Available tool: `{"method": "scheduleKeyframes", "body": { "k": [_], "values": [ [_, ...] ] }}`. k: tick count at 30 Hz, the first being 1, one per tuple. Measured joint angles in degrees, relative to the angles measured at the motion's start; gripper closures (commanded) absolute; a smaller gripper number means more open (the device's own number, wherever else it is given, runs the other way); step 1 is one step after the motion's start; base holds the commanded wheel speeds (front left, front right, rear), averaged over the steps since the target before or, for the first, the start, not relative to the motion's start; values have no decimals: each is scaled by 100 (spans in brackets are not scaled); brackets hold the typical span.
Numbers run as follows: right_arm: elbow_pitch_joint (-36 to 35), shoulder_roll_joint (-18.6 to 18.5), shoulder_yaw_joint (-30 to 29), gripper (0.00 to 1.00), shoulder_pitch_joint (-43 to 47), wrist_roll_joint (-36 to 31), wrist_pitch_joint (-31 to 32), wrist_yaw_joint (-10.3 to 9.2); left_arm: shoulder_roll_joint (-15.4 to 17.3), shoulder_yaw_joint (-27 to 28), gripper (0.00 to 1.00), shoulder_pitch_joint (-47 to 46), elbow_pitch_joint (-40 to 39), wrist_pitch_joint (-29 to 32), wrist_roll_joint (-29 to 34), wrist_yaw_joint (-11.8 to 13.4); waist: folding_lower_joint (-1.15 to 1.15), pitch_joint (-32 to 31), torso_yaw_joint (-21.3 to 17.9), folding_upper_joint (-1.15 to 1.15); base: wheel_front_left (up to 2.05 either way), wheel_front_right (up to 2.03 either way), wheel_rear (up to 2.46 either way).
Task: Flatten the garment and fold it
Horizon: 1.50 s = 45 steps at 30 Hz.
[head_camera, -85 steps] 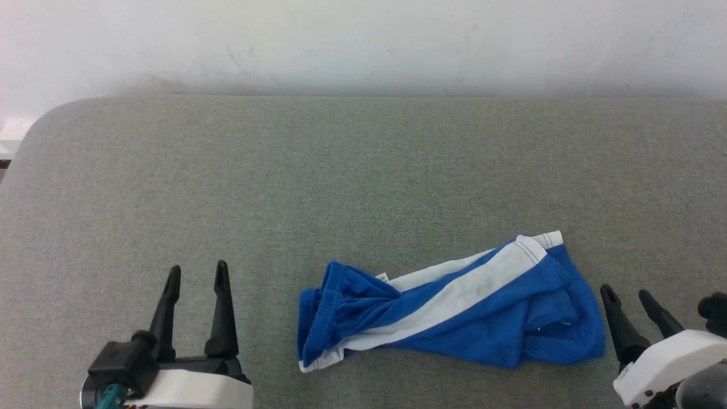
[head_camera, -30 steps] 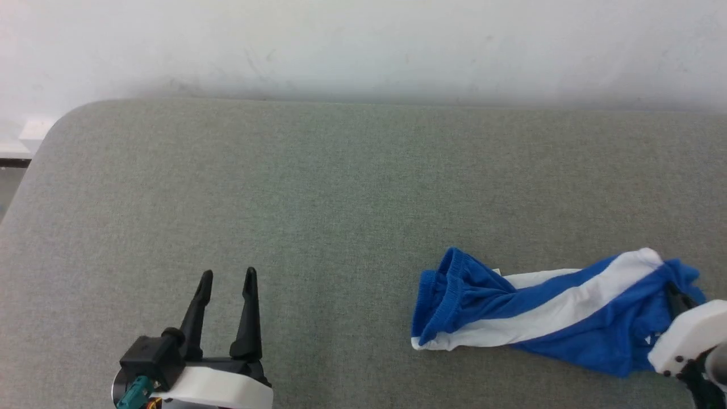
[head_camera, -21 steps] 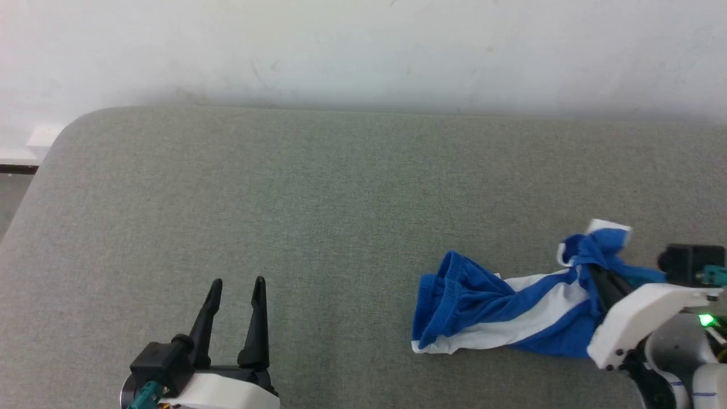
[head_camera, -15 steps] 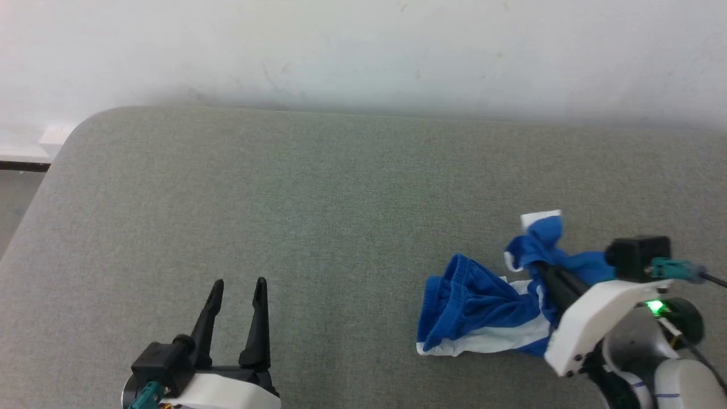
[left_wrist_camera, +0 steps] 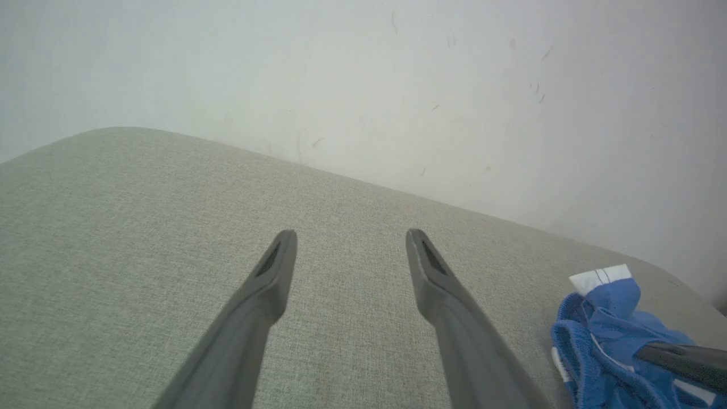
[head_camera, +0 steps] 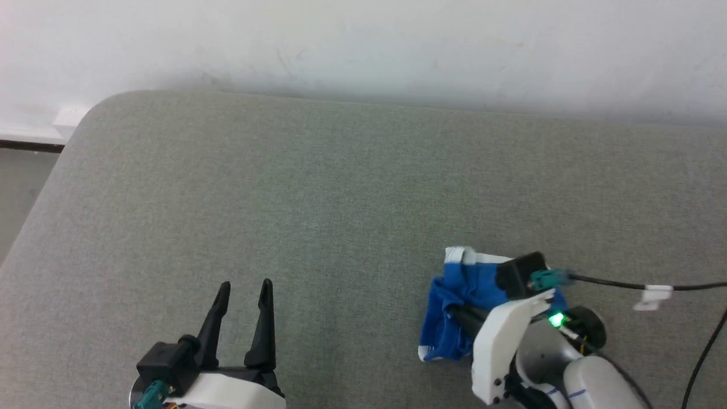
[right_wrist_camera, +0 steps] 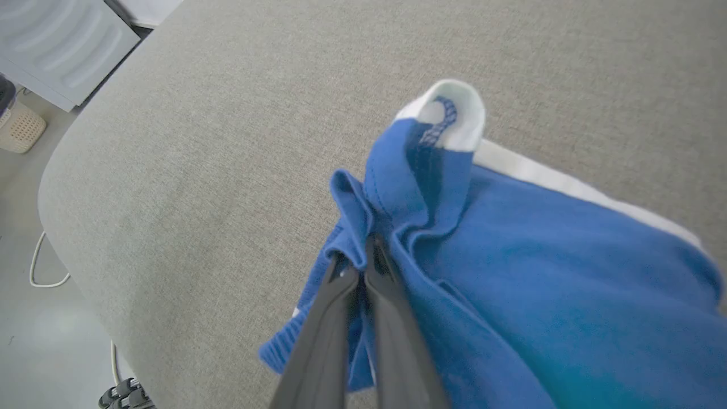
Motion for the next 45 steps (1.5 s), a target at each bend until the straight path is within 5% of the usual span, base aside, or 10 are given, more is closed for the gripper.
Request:
{"method": "scheduleKeyframes", "body": {
  "k": [10,11,12,13,24,35,45],
  "values": [
    [1252,4,204,99,-512,-202,-510,1,-10,7,0,-80,36,0,-54,1,0,144,95,0,0,0,0],
    [1294,2,247,60,-563,-211,-537,1,-10,8,0,-97,42,0,-54,1,0,152,94,0,0,0,0],
    [1323,1,313,9,-612,-207,-536,1,-10,10,0,-109,47,0,-54,1,1,153,87,0,0,0,0],
    [1335,2,370,0,-650,-196,-528,1,-10,10,0,-115,52,0,-54,1,0,150,77,0,0,0,0],
    [218,3,664,0,-717,198,81,1,-3,14,0,-115,91,-1,-71,3,0,13,-100,0,0,0,0],
    [-1123,-7,-1516,0,169,-199,-66,0,22,3,0,-109,20,-1,-104,19,0,123,-151,0,0,0,0],
    [-876,-11,-1886,0,691,-34,131,0,88,-8,0,-111,20,-1,-111,45,0,199,-172,0,0,0,0]
  ]
}}
